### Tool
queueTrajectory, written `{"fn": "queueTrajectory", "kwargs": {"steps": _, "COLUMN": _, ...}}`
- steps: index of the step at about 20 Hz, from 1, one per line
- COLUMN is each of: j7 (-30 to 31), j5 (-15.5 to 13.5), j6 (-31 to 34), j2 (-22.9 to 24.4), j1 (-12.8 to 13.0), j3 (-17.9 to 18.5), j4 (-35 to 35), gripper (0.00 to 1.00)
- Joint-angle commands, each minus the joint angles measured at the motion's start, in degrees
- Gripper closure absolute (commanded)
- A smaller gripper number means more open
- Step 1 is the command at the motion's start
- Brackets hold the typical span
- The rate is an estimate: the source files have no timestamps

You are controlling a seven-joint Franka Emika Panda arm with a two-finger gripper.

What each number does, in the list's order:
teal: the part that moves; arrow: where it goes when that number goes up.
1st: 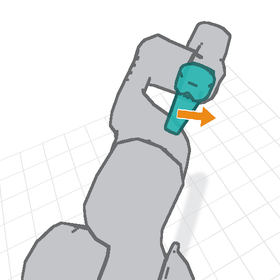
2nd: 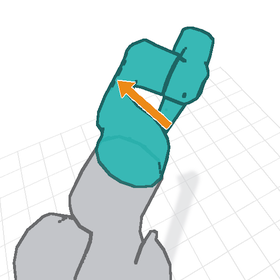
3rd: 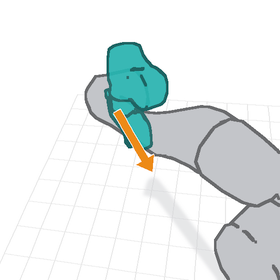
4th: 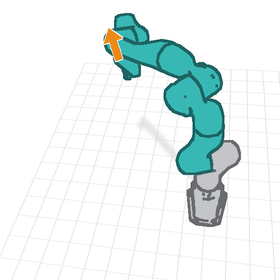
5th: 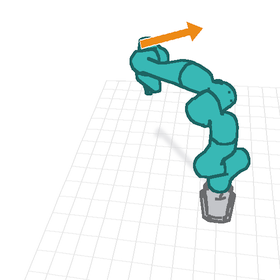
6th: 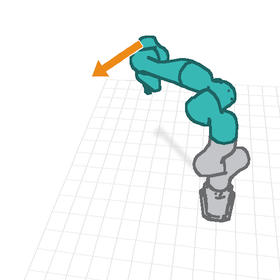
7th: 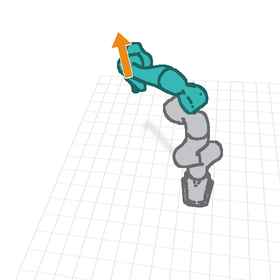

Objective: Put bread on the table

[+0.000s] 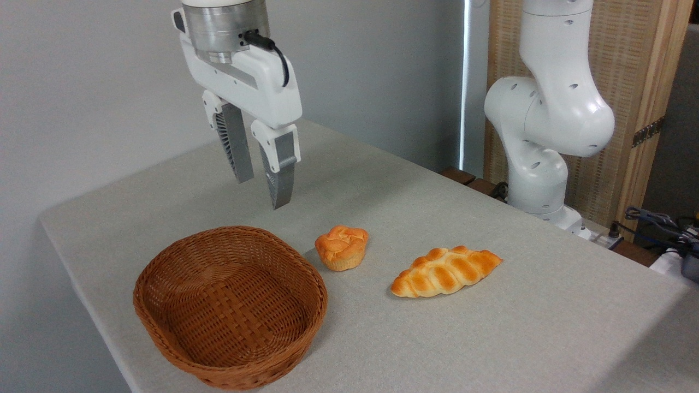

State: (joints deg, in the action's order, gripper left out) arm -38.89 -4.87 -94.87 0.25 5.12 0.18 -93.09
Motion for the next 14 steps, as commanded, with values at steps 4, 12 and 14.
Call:
{"fn": "queueTrajectory", "kwargs": {"steps": 4, "j7": 0.0, "j5": 0.1, "j6": -0.7, "j2": 2.3, "j1": -0.1, "j3": 1.1, "j4": -2.0, "gripper": 0.0}}
{"fn": "queueTrajectory", "kwargs": {"steps": 12, "j7": 0.5, "j5": 3.9, "j6": -0.7, "j2": 2.3, "j1": -0.2, "j3": 1.3, "j4": -1.7, "gripper": 0.0}}
{"fn": "queueTrajectory", "kwargs": {"steps": 14, "j7": 0.3, "j5": 3.9, "j6": -0.6, "j2": 2.3, "j1": -0.2, "j3": 1.3, "j4": -1.7, "gripper": 0.0}}
